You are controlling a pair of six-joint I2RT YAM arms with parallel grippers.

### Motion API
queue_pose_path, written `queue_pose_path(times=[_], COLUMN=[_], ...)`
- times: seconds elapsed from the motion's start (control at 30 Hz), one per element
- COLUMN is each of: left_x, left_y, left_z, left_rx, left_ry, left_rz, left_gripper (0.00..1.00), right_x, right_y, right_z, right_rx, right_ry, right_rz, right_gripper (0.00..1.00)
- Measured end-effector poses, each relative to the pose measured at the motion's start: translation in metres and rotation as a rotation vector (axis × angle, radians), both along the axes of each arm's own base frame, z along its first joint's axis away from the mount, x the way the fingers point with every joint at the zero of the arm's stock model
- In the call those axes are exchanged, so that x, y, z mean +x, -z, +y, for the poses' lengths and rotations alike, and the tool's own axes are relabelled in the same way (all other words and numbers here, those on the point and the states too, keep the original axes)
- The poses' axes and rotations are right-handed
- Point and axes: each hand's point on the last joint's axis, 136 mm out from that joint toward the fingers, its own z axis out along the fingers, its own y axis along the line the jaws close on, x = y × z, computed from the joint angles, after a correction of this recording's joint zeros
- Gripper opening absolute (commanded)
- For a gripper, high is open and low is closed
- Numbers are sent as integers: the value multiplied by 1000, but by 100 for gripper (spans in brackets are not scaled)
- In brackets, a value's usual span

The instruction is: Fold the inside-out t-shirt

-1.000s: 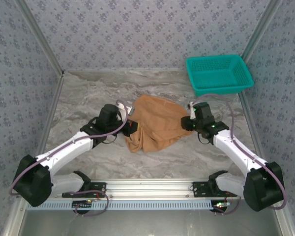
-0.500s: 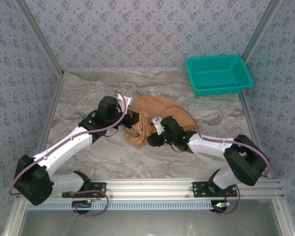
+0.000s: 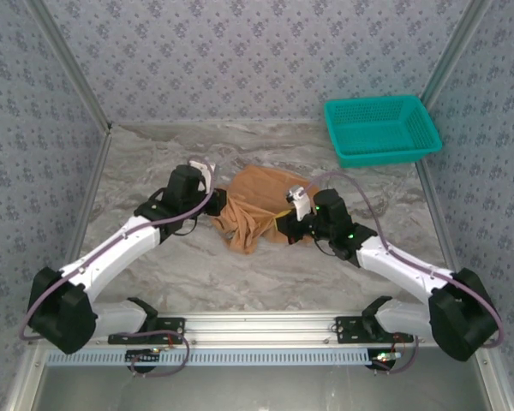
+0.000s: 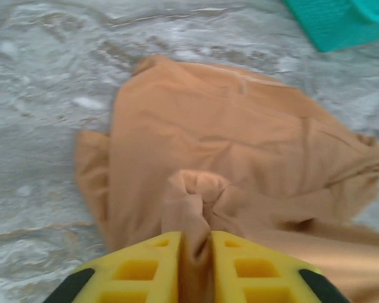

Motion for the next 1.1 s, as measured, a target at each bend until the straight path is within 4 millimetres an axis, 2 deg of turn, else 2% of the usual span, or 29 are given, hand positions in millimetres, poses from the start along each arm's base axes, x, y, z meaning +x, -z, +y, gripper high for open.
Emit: queue_pose_path(times=[0.13,0.2,0.27,0.33,0.43,0.5,0.57,0.67,0.77,0.93,1.1], left_x=[15,12,1,-22,-63,-82,-92,-99,-98,-89,-74], left_y=[11,12,5,-5,-17,-12,-5,25,47,60,62], left_z=[15,24,24,13,-22,-47,-72,-103,-118,-125,-123], left_rx=[99,123,113,61,-97,-176,-222,-240,-250,-254,-243], left_ry=[-100,-140,-137,-86,53,136,194,241,243,222,190], left_rz=[25,37,28,3,-11,25,72,173,235,251,228], left_gripper=[56,64,69,68,62,59,59,62,63,56,40], right_x=[-2,2,6,10,16,21,25,29,30,29,30], right_y=[-8,-9,-7,-5,-5,-5,-7,-10,-11,-12,-16], right_z=[0,-1,-1,0,2,1,-1,-2,-3,-5,-8], right_rx=[89,119,135,147,176,200,220,242,254,262,270], right_ry=[-18,-2,19,39,65,89,109,125,133,142,147], right_rz=[60,94,130,167,212,236,251,261,270,272,260], right_gripper=[0,0,0,0,0,0,0,0,0,0,0])
